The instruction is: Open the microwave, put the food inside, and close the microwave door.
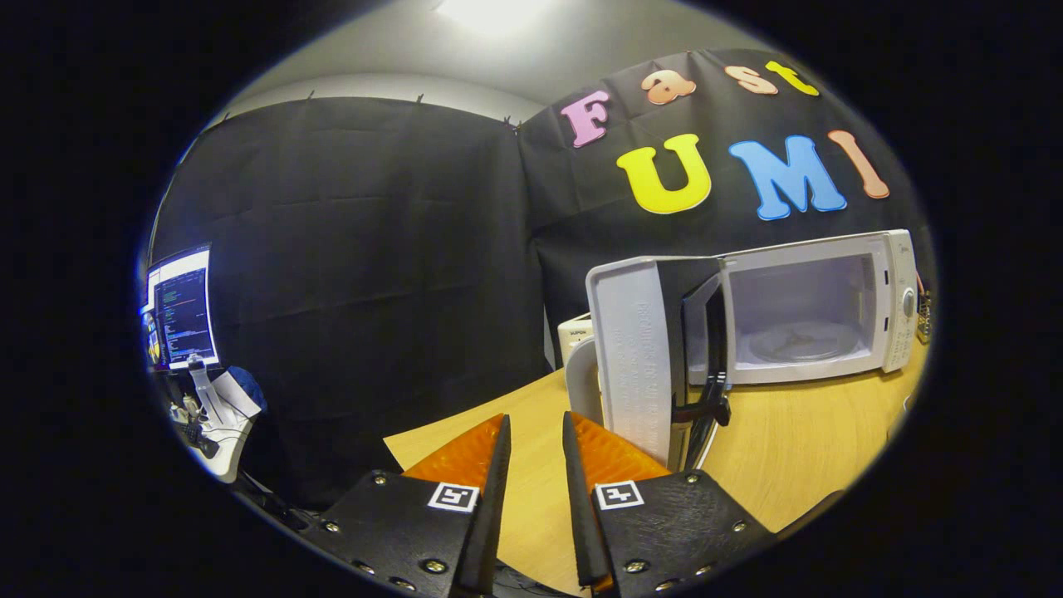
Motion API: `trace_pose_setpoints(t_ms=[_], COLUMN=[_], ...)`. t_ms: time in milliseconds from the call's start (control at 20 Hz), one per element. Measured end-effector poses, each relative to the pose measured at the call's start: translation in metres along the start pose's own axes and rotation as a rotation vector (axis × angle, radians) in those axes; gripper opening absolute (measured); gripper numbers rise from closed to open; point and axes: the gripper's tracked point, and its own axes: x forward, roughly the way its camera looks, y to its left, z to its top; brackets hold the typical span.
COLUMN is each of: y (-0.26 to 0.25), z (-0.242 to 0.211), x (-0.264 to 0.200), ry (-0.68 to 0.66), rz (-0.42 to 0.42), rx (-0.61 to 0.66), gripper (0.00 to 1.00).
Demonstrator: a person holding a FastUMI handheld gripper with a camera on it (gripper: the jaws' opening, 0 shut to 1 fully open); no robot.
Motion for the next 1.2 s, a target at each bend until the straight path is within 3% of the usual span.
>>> trace_pose_setpoints(t_ms=[250,600,650,750,800,900,1200], y=[0.020,0.026,0.017,-0.012,-0.026,-0.057,-0.167], z=[0.000,0.040,0.047,0.060,0.065,0.074,0.069], x=[0.023,-0.031,-0.042,-0.068,-0.081,-0.106,-0.179], ry=[0.010,-0.082,-0.103,-0.135,-0.144,-0.165,-0.145], rz=[0.063,0.127,0.111,0.043,0.006,-0.074,-0.359], rx=[-0.005,-0.018,-0.028,-0.071,-0.090,-0.095,-0.048], gripper=[0.37,0.37,0.38,0.71,0.82,0.90,0.90])
